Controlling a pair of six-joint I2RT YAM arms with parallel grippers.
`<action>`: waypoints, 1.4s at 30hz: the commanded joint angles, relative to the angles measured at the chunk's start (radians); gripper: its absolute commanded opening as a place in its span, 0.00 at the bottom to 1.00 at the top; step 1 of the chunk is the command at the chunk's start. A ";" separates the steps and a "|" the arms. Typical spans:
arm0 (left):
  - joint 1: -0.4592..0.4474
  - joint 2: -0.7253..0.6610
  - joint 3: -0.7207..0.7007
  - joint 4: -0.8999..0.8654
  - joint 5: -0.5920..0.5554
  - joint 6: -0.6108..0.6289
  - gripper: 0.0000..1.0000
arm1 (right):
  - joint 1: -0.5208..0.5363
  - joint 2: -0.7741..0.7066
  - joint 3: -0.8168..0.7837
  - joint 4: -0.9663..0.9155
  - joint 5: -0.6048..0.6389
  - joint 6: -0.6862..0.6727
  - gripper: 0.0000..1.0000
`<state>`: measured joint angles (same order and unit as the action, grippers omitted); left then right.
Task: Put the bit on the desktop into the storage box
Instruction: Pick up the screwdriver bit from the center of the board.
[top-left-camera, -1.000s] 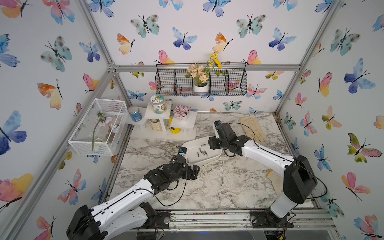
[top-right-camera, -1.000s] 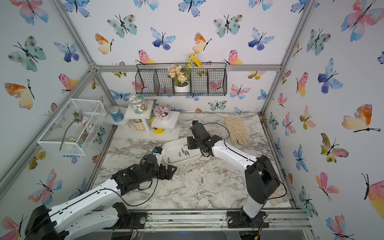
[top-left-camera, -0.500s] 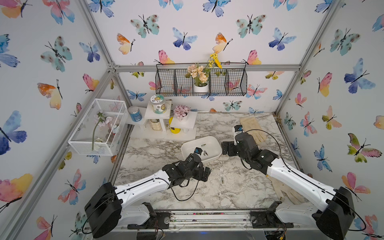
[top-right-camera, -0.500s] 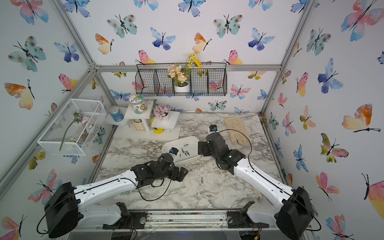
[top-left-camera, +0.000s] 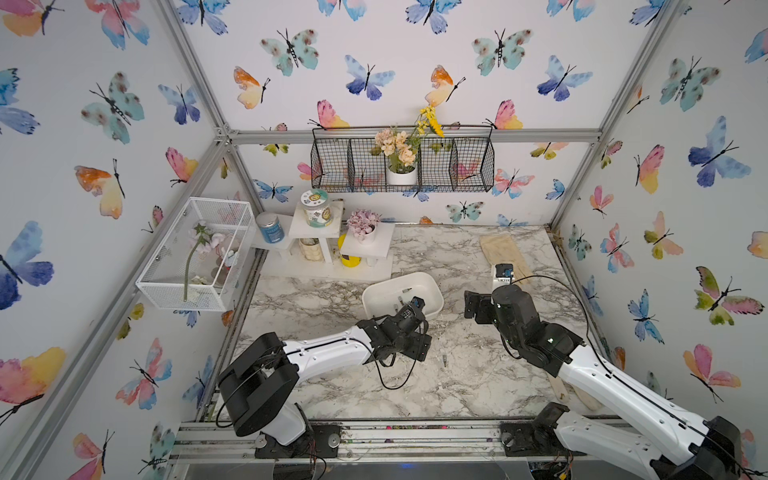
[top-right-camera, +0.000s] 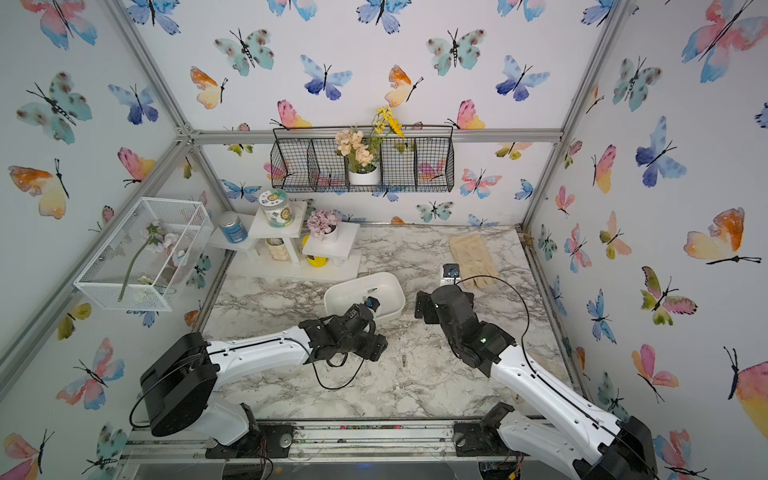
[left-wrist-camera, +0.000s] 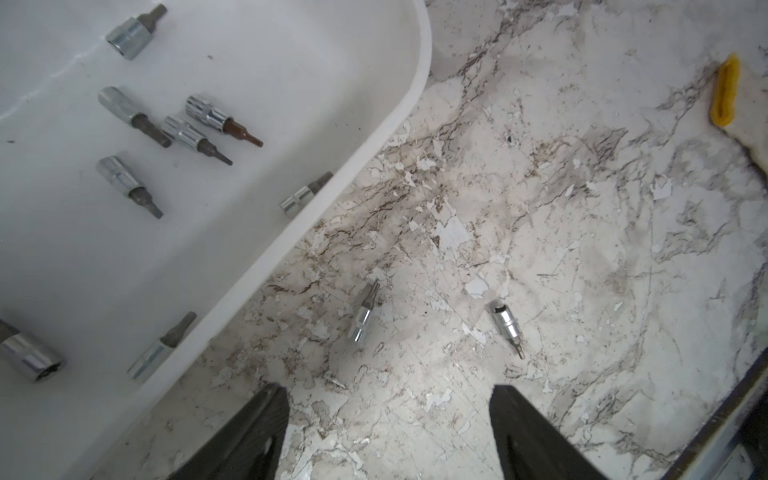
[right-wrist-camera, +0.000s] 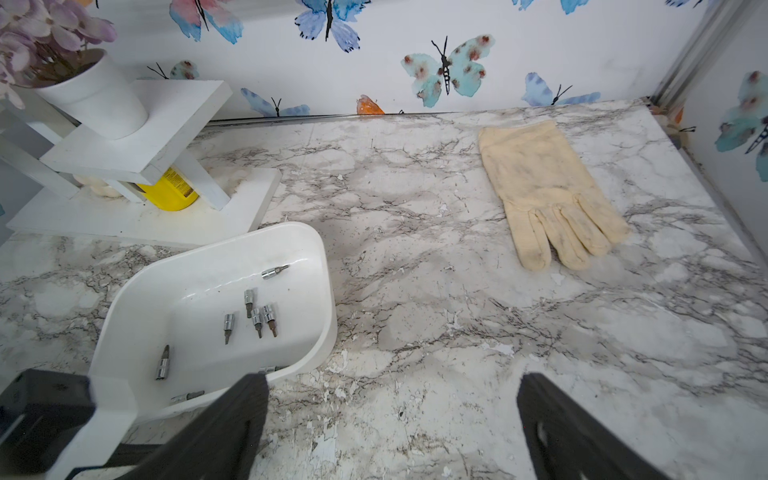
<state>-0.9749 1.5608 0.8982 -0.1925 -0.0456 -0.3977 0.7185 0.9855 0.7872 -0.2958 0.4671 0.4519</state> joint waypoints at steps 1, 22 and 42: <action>-0.012 0.047 0.032 -0.004 -0.029 0.022 0.77 | -0.007 -0.022 -0.012 0.019 0.048 0.008 0.99; -0.024 0.205 0.086 0.007 -0.108 0.049 0.59 | -0.007 -0.045 -0.028 -0.003 0.059 0.013 0.99; -0.017 0.276 0.136 -0.013 -0.077 0.061 0.44 | -0.007 -0.052 -0.029 -0.012 0.061 0.015 0.99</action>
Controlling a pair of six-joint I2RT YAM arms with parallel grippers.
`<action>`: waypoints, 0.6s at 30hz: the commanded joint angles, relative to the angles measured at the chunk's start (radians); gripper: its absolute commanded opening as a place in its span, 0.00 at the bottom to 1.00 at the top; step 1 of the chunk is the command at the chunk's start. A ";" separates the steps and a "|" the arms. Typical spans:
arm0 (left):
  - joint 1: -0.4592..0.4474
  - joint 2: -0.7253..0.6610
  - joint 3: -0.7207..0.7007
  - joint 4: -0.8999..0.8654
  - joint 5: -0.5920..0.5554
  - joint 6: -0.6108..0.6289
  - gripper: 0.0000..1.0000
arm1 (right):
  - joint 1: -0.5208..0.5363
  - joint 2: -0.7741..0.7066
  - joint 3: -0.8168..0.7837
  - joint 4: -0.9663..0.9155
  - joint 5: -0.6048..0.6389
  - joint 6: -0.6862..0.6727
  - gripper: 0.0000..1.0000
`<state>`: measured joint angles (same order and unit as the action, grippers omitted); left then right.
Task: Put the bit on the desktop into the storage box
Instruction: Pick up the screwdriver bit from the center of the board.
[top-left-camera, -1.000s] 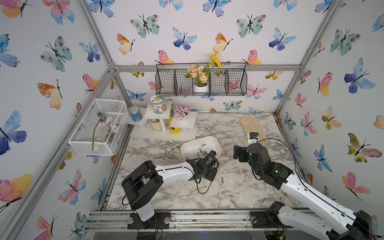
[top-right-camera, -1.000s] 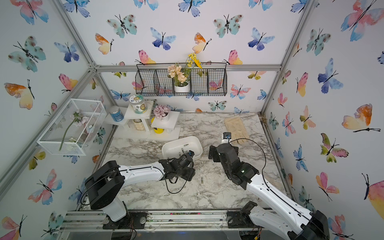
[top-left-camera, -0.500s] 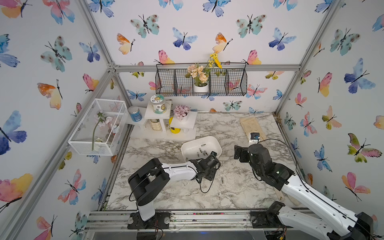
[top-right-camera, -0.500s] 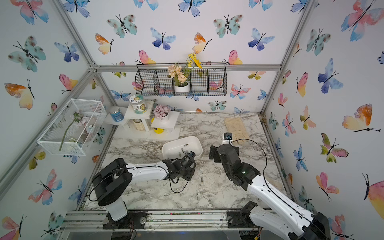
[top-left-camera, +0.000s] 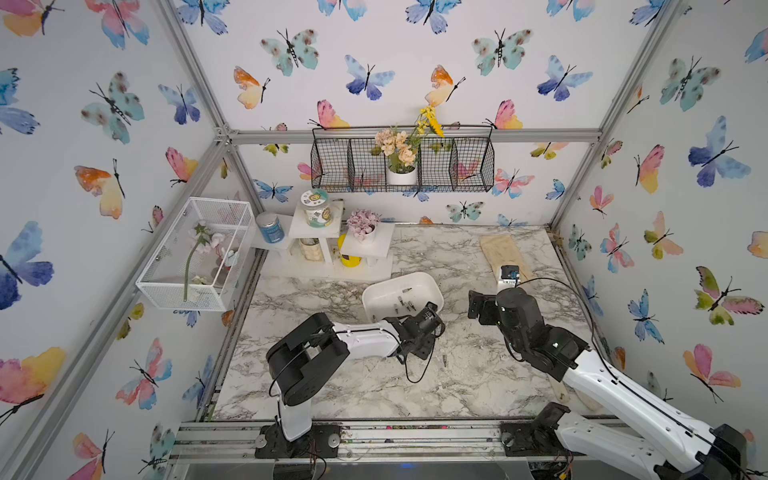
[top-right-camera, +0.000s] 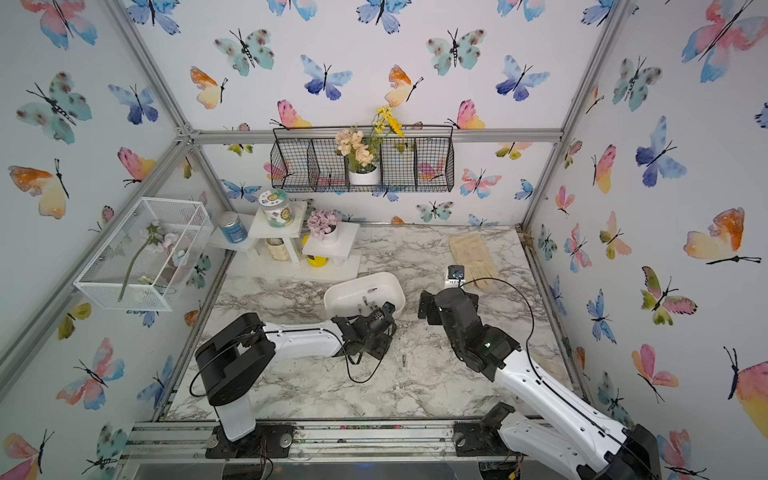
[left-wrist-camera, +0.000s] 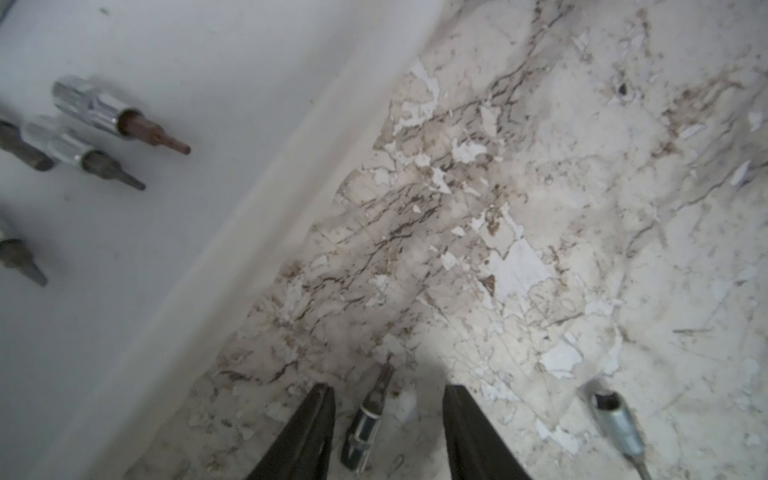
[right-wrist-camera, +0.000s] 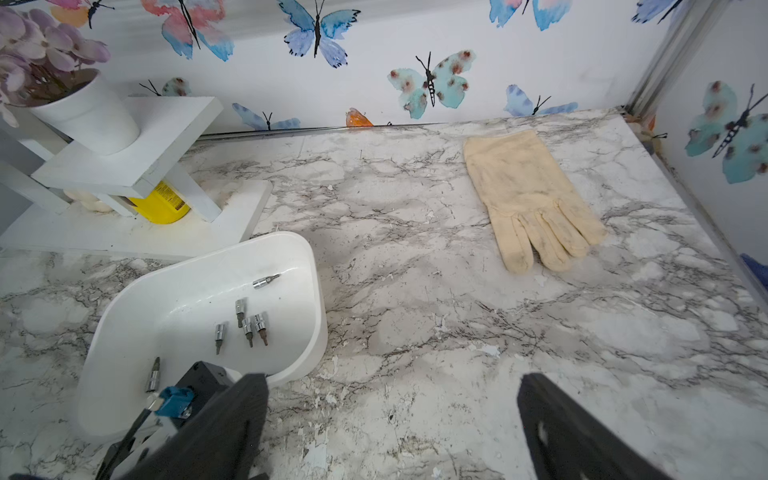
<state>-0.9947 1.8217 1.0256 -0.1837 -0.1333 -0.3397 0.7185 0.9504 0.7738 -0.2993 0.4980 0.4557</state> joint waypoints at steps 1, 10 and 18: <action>0.003 0.012 0.008 -0.026 0.009 0.002 0.43 | -0.007 -0.016 -0.016 -0.009 0.031 0.011 0.99; 0.003 -0.014 -0.019 -0.051 0.000 -0.012 0.40 | -0.007 -0.012 -0.021 -0.004 0.023 0.017 0.99; 0.001 -0.027 -0.018 -0.066 -0.002 -0.017 0.33 | -0.007 -0.013 -0.021 -0.004 0.023 0.019 0.99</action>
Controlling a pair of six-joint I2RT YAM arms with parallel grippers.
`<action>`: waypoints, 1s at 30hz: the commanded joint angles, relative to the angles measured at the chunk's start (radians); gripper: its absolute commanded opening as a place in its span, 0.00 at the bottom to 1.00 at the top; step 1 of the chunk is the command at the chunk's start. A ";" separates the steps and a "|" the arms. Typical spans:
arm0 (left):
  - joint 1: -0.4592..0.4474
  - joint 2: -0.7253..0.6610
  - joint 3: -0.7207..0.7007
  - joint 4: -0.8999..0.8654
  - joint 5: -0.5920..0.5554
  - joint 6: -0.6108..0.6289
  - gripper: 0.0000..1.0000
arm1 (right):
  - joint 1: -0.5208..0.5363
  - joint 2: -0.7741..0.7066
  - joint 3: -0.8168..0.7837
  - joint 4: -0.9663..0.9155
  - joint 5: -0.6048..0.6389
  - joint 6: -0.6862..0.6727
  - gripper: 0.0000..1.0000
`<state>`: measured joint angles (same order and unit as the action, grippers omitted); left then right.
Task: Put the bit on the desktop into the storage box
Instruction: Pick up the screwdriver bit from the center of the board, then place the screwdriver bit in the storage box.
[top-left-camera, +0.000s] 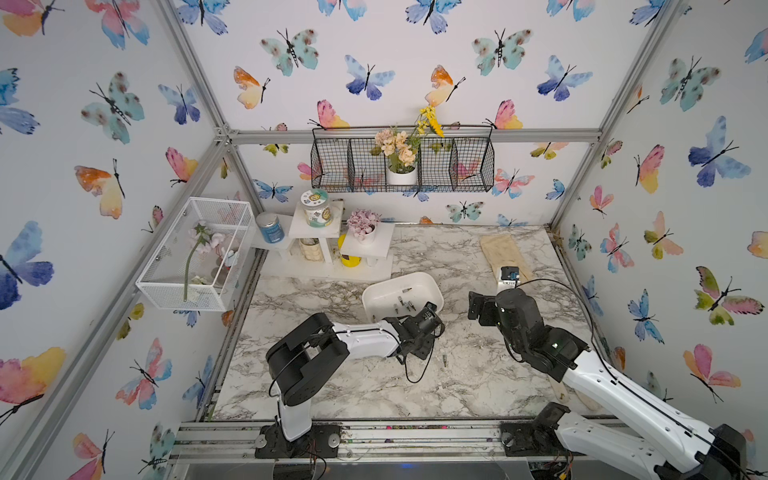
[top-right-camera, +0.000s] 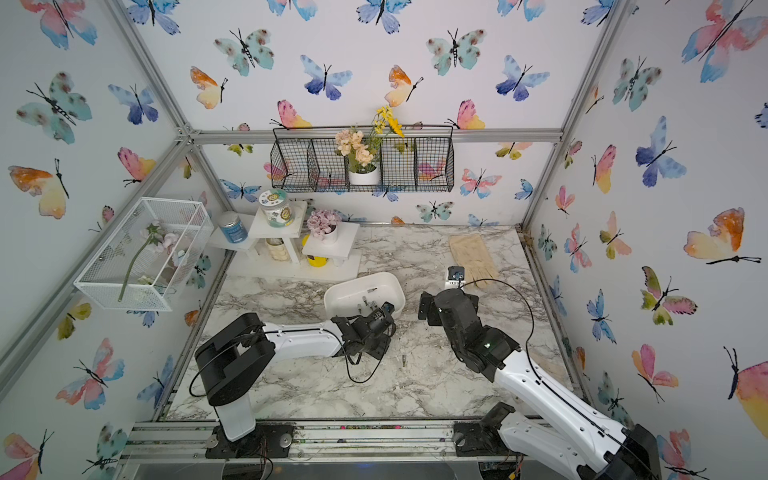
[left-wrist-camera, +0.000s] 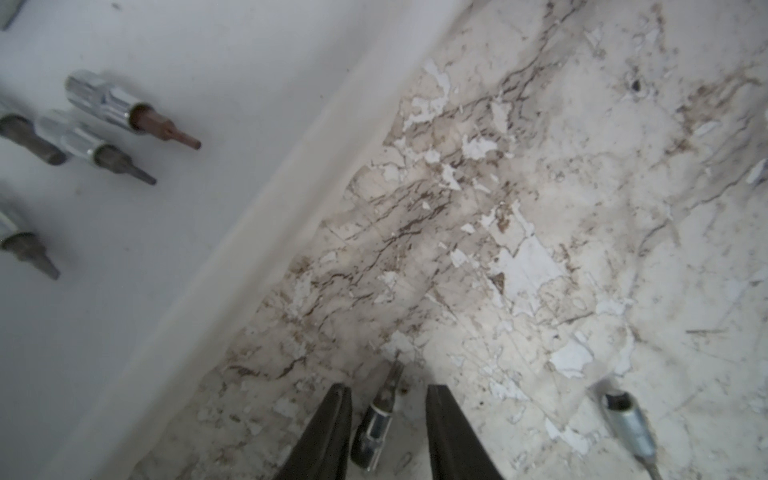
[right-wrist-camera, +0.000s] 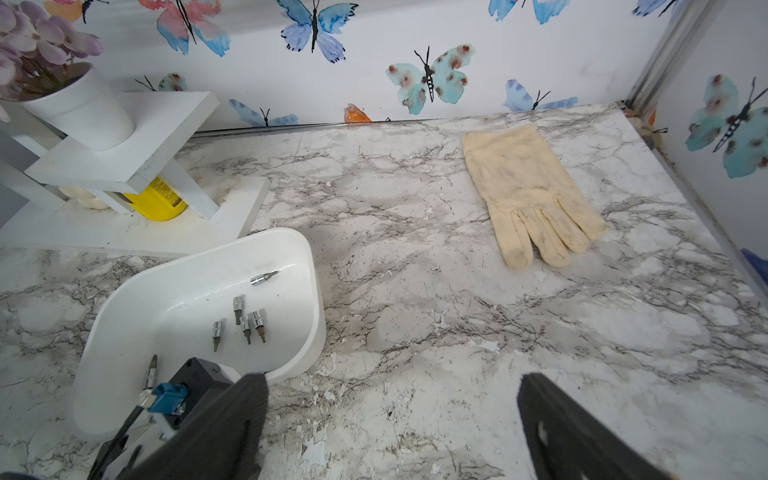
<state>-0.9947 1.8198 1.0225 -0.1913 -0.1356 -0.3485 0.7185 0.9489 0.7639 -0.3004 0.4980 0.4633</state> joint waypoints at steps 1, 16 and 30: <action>0.001 -0.025 -0.015 -0.062 -0.001 -0.008 0.32 | -0.007 -0.013 -0.011 -0.002 0.023 0.011 0.99; 0.001 -0.025 -0.035 -0.069 -0.006 -0.021 0.20 | -0.007 -0.011 -0.011 -0.003 0.014 0.015 0.99; -0.001 -0.063 -0.018 -0.077 0.011 -0.020 0.09 | -0.007 -0.015 -0.018 -0.006 0.010 0.019 0.99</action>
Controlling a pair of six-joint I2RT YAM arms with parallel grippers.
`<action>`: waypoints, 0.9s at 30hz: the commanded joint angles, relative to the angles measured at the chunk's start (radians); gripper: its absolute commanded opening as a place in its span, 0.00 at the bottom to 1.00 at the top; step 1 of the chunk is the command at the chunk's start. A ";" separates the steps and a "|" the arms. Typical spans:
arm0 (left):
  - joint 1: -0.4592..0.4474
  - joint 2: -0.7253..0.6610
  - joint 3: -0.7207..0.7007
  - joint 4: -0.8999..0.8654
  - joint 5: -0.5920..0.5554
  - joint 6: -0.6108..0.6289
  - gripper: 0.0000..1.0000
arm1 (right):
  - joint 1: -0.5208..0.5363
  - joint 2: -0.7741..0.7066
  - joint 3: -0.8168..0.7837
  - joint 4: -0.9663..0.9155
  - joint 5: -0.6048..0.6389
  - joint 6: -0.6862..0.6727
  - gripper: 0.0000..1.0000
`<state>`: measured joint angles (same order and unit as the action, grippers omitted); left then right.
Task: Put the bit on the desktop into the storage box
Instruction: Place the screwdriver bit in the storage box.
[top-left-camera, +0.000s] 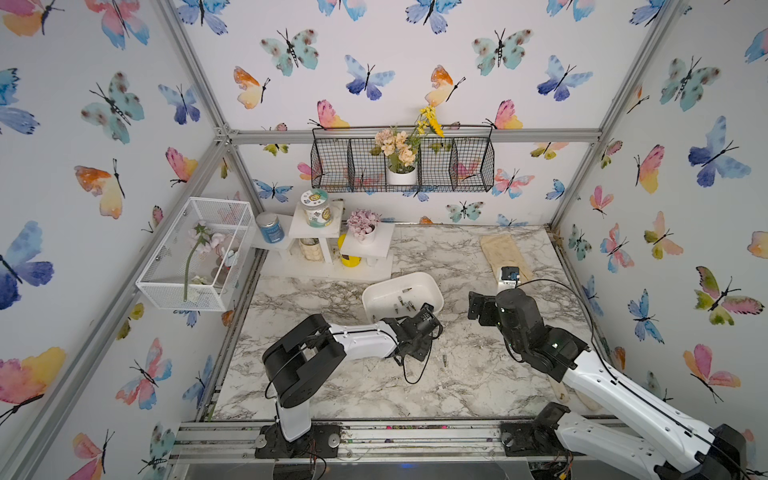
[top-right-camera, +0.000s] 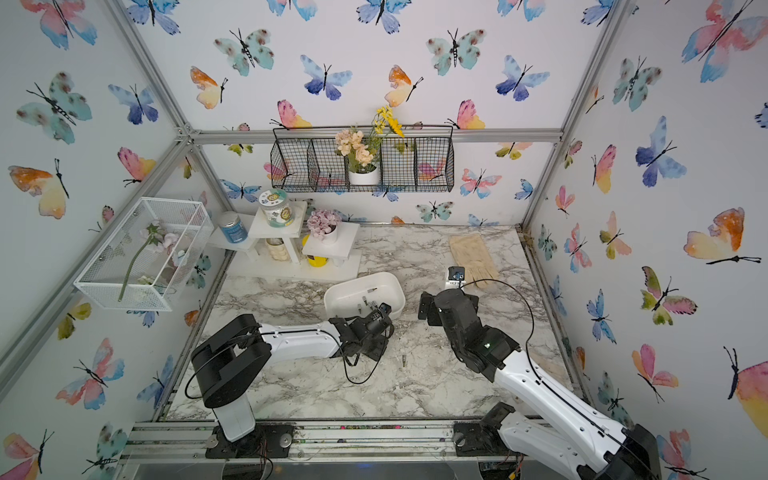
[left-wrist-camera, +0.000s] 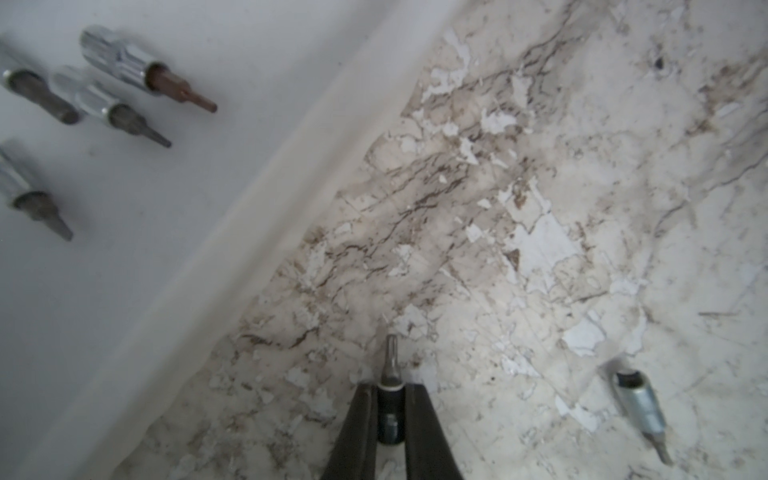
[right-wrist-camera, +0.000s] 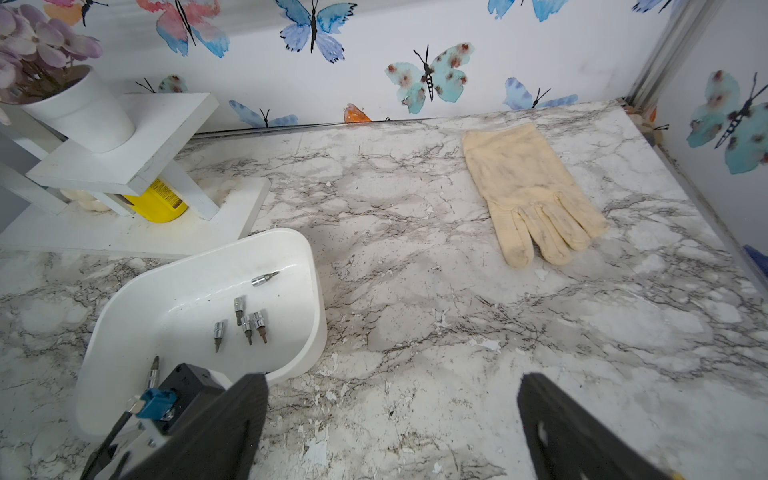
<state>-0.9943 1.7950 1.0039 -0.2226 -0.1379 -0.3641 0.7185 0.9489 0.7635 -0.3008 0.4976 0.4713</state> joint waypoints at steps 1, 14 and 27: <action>-0.001 -0.050 0.002 -0.049 0.015 -0.005 0.08 | -0.007 -0.015 -0.018 -0.007 0.010 0.011 1.00; -0.001 -0.246 0.064 -0.131 -0.018 -0.010 0.07 | -0.007 -0.020 -0.038 -0.030 -0.023 0.024 0.99; 0.162 -0.273 0.116 -0.170 -0.063 0.014 0.09 | -0.007 0.025 -0.066 -0.049 -0.202 0.009 0.99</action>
<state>-0.8745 1.5284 1.1072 -0.3668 -0.1699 -0.3649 0.7166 0.9600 0.7132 -0.3218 0.3721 0.4858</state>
